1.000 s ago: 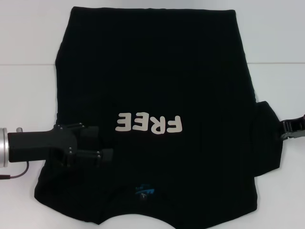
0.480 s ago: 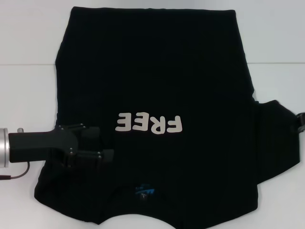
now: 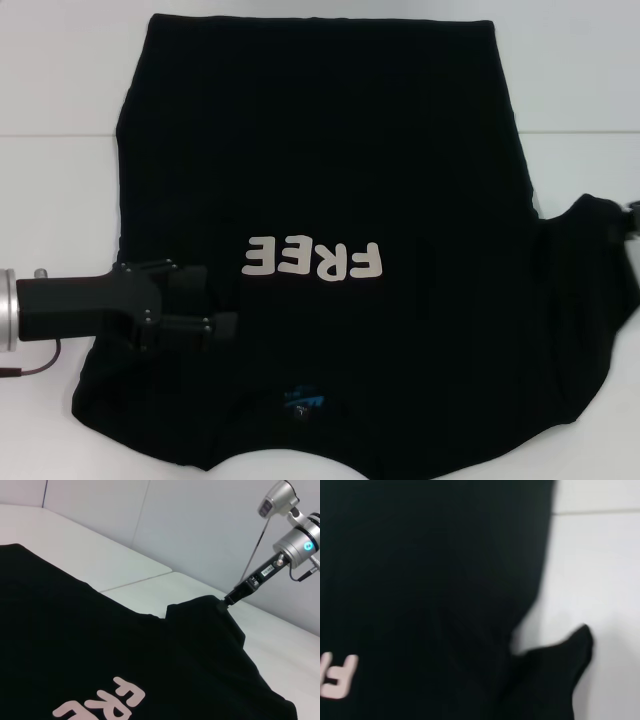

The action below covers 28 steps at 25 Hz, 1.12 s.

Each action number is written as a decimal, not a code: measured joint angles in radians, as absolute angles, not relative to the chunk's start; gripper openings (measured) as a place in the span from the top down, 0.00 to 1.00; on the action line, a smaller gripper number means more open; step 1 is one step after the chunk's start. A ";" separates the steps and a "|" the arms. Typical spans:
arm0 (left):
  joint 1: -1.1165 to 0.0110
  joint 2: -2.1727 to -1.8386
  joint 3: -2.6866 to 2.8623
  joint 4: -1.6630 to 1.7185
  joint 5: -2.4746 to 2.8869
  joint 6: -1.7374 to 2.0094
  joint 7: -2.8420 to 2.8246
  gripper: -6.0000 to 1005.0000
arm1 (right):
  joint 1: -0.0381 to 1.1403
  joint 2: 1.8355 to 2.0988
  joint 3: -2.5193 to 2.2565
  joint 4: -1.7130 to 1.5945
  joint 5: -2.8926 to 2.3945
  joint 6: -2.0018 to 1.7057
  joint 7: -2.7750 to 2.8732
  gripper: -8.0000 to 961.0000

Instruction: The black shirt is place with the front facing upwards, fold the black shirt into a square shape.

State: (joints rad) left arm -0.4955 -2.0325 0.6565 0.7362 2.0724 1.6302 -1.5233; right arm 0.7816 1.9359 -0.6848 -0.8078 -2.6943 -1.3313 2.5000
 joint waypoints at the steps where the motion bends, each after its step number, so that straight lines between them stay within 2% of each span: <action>1: -0.496 -2.033 0.657 0.736 2.072 1.630 -1.523 0.05 | 0.794 1.943 -0.691 -0.806 -2.694 -1.330 2.495 0.95; 10: -0.494 -2.035 0.650 0.735 2.072 1.626 -1.522 0.05 | 0.907 2.025 -0.732 -0.799 -2.693 -1.314 2.491 0.95; 15: -0.489 -2.037 0.645 0.727 2.071 1.626 -1.524 0.05 | 0.930 2.034 -0.731 -0.758 -2.673 -1.309 2.491 0.92; 17: -0.489 -2.035 0.639 0.712 2.068 1.626 -1.524 0.05 | 0.916 2.028 -0.727 -0.742 -2.610 -1.309 2.465 0.91; 19: -0.489 -2.032 0.625 0.696 2.065 1.626 -1.525 0.05 | 0.892 2.011 -0.725 -0.712 -2.499 -1.313 2.418 0.89; 25: -0.497 -2.019 0.566 0.682 2.063 1.656 -1.621 0.05 | 0.785 1.929 -0.722 -0.577 -2.139 -1.372 2.201 0.69; 28: -0.499 -1.982 0.556 0.685 2.065 1.678 -1.803 0.05 | 0.718 1.920 -0.721 -0.558 -2.066 -1.402 2.029 0.55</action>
